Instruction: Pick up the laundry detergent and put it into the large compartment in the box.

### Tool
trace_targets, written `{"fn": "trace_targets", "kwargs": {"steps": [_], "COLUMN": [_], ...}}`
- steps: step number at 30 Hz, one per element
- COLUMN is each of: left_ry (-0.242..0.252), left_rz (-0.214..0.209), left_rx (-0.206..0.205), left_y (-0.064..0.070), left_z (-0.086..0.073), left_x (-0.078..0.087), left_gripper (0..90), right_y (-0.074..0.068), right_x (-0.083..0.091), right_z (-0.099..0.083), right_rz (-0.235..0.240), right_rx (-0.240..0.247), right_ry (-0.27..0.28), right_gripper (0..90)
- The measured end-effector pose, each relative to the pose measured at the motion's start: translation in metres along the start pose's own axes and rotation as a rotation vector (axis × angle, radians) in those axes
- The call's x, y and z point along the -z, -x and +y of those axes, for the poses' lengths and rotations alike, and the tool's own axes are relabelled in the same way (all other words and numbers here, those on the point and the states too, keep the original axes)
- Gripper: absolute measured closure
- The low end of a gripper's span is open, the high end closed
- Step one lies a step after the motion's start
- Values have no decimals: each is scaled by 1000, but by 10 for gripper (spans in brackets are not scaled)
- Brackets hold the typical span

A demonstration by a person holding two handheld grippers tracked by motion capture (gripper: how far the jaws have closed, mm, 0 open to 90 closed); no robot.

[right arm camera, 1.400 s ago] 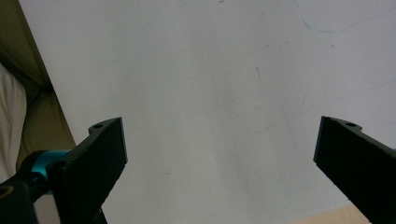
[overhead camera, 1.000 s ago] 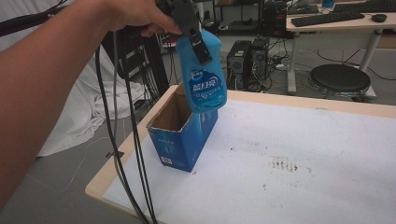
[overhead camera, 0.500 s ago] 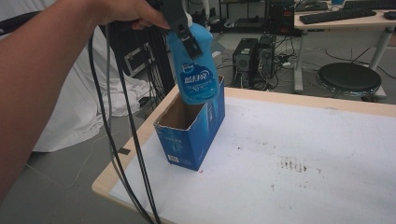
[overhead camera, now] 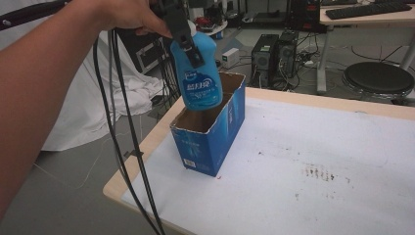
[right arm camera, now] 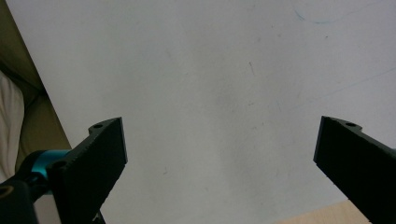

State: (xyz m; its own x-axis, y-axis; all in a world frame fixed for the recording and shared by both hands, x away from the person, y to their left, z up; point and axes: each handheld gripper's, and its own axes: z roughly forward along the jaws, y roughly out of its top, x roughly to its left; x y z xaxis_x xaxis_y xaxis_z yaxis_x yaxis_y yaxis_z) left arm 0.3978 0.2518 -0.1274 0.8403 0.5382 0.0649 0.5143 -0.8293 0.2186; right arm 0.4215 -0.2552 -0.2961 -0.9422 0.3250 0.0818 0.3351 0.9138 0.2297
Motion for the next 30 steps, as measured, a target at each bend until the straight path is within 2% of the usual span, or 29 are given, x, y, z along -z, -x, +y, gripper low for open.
{"fn": "trace_targets", "kwargs": {"steps": [7,10,11,16,19,20,21,22,25,30], "left_ry": [-8,-11,-11,-34,-42,-42,-50,-50,-62,-71], "left_rz": [-9,-16,-16,-25,-27,-27,-33,-33,-42,-43], "left_rx": [3,3,3,10,9,9,1,1,-7,-5], "left_y": [-6,-8,-8,-9,-10,-10,-10,-10,-9,-8], "left_z": [-7,-10,-10,-15,-16,-16,-17,-17,-19,-21], "left_x": [-20,-37,-37,-69,-85,-85,-96,-96,-112,-128], "left_gripper": [377,378,378,377,378,377,378,377,377,377], "right_y": [0,0,0,1,1,1,1,1,2,2], "right_x": [0,-1,-1,-3,-3,-3,-3,-3,-5,-7], "right_z": [0,0,0,0,-1,-1,-1,-1,-1,0], "right_rz": [-2,-1,-1,1,-2,-1,0,0,0,2], "right_rx": [3,-3,-3,-9,-9,-10,-15,-15,-12,-6], "right_ry": [-3,-1,-1,-6,-9,-10,-11,-11,-11,-15], "right_gripper": [17,17,17,17,17,17,17,17,17,17]}}
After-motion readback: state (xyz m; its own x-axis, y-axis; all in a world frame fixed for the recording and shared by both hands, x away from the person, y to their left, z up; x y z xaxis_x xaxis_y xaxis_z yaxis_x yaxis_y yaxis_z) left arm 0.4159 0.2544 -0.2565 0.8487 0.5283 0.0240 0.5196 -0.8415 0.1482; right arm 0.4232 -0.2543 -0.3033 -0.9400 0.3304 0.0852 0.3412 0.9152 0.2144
